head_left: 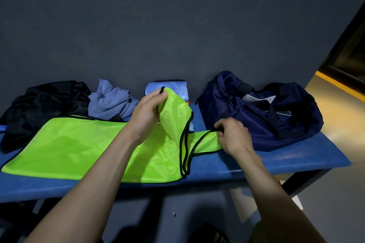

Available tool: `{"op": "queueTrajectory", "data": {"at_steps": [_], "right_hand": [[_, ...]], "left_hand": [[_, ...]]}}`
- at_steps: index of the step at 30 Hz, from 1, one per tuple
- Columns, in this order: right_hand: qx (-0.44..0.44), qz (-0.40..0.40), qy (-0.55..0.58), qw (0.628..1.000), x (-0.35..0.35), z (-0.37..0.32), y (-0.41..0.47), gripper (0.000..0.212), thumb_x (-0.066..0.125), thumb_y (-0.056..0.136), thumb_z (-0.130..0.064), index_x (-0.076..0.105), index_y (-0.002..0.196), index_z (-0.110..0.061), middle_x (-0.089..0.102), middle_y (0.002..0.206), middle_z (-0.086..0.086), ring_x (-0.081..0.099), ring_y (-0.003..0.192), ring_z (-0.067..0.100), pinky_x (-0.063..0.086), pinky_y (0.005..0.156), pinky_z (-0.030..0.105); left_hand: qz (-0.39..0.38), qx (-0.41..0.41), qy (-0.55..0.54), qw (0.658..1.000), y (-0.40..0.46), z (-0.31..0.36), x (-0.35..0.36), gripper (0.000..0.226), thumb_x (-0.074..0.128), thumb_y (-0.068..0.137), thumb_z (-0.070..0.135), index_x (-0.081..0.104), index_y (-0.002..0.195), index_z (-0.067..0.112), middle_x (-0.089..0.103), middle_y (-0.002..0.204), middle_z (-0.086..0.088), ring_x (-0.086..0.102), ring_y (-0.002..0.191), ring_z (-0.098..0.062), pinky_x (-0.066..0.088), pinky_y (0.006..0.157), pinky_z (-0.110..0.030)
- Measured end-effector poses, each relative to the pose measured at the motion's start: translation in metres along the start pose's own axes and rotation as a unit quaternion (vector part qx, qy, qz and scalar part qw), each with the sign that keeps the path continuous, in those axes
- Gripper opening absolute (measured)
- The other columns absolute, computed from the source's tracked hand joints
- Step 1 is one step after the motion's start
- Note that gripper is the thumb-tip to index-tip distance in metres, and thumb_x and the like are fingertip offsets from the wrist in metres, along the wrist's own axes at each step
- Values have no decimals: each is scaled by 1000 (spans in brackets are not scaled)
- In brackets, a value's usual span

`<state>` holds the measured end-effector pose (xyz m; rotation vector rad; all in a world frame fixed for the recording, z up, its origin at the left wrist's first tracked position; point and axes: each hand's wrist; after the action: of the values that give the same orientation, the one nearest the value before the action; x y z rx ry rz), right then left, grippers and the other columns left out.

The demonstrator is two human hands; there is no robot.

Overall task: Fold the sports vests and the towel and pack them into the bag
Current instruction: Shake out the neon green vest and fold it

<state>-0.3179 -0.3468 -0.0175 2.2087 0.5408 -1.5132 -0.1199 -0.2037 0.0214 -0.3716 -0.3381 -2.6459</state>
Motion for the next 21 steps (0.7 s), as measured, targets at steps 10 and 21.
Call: {"op": "queueTrajectory", "data": {"at_steps": [10, 21], "right_hand": [[-102, 56, 406, 906, -2, -18, -10, 17, 63, 91, -1, 74, 89, -14, 64, 64, -18, 52, 53, 3, 42, 57, 20], [-165, 115, 484, 852, 1, -41, -19, 49, 66, 90, 6, 61, 131, -20, 66, 127, -11, 68, 101, 22, 56, 81, 49]], "left_hand": [[-33, 4, -1, 999, -3, 2, 3, 25, 55, 93, 20, 56, 68, 20, 48, 68, 3, 48, 65, -13, 37, 66, -31], [-93, 48, 259, 960, -4, -7, 10, 32, 59, 103, 27, 58, 91, -2, 45, 83, -5, 41, 77, -18, 34, 75, -36]]}}
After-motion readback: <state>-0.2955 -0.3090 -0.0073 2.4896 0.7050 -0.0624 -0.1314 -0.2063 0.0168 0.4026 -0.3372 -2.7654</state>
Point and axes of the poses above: each hand's wrist, its own y-axis towards the middle knuckle, its own x-axis out of the palm, z = x × y
